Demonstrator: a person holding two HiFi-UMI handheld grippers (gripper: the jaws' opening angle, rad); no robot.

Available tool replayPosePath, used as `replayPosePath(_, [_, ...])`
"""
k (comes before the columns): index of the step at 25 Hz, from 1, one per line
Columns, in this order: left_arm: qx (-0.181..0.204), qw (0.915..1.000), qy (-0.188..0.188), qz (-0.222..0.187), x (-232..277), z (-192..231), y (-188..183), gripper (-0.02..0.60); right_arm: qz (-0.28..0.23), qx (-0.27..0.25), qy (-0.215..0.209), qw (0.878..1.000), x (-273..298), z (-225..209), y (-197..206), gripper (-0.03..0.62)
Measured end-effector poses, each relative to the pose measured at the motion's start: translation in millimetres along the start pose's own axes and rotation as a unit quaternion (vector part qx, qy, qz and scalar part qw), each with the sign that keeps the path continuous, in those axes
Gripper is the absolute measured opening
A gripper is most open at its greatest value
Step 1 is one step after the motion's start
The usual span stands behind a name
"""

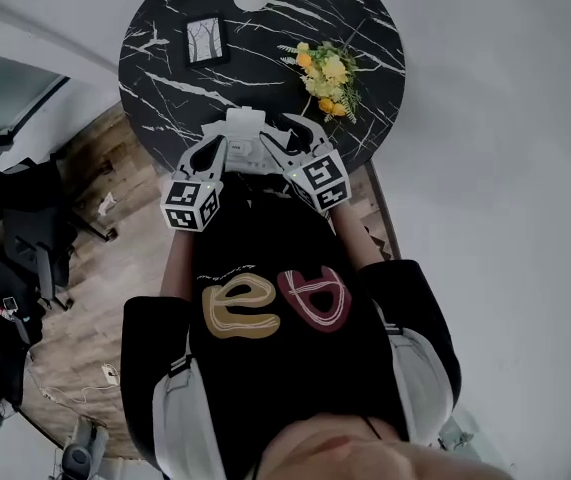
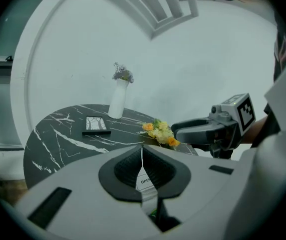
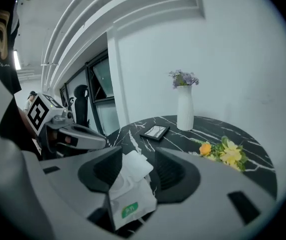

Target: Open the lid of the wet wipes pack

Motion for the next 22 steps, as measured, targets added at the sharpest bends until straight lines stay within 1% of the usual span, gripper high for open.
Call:
replayPosePath(4, [0.012,0.9998,0.008,-0.012,-3,-15,-4,0.019,-0.003,0.011,0.007,1.000,-11,4,10,0.197])
replayPosePath(7, [0.011,0.9997,0.010,-0.019,-7,-23,-5,0.018,-0.009,0.011,0.014,1.000,-16,8,14,0.198])
replayPosePath(10, [0.007,0.9996,0.009,-0.026,-11,-29,-5,0.019,-0.018,0.010,0.018,1.000,-22,10,15,0.196])
replayPosePath(14, [0.014,0.9994,0.001,-0.031,-13,-34,-5,0.020,-0.022,0.005,0.014,1.000,-25,15,18,0.188])
replayPosePath(22, [0.011,0.9993,-0.009,-0.034,-15,-40,-3,0.019,-0.027,-0.007,0.017,0.999,-27,21,20,0.041])
Point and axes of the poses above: the fingertips, and each gripper's own axes: x forward along the fingers, z to its left, y out of its underside, the point moved 3 cm from there along -x, backward along the fingers, and after that the axes turned 9 degrees about x, right-handed, at the moved point
